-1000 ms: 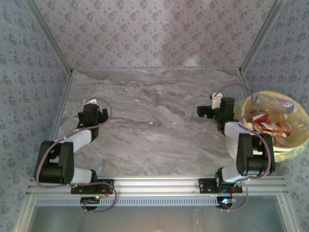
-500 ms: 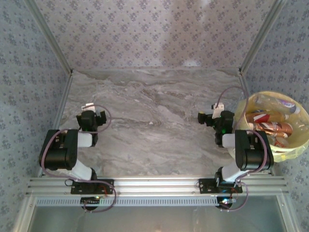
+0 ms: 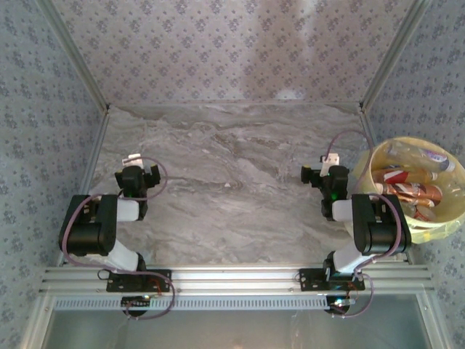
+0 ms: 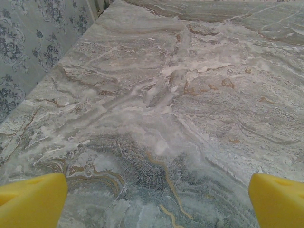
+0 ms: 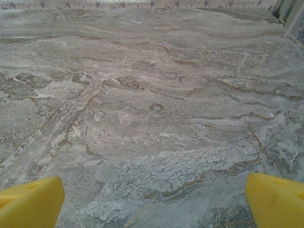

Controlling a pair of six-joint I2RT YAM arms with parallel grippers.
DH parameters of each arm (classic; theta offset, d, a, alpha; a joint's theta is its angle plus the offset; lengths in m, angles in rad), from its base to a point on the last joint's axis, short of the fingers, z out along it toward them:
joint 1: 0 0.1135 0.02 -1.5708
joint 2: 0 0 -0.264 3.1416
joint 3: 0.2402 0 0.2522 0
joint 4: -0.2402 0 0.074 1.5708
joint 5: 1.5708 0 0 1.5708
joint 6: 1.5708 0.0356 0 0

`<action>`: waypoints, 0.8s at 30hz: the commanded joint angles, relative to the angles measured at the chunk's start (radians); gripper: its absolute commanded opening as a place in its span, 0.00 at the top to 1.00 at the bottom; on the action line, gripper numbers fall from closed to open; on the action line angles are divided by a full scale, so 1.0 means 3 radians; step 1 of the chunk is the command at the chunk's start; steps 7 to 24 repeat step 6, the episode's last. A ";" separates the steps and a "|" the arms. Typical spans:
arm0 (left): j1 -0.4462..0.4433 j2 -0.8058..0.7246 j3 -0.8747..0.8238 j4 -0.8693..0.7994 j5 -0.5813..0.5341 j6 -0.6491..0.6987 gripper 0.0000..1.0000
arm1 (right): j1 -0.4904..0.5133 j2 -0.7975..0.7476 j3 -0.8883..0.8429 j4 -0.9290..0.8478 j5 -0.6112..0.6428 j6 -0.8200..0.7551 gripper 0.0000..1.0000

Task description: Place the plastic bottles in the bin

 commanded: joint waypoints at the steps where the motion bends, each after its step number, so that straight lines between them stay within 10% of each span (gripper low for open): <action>1: 0.0005 -0.0037 0.0021 0.0120 -0.0049 -0.0046 0.02 | -0.0048 0.0019 0.0059 -0.0003 -0.0041 0.0087 0.00; 24: 0.0005 -0.0040 0.0024 0.0120 -0.0048 -0.0046 0.02 | -0.0058 0.0014 0.0042 0.0054 0.0002 0.0123 0.00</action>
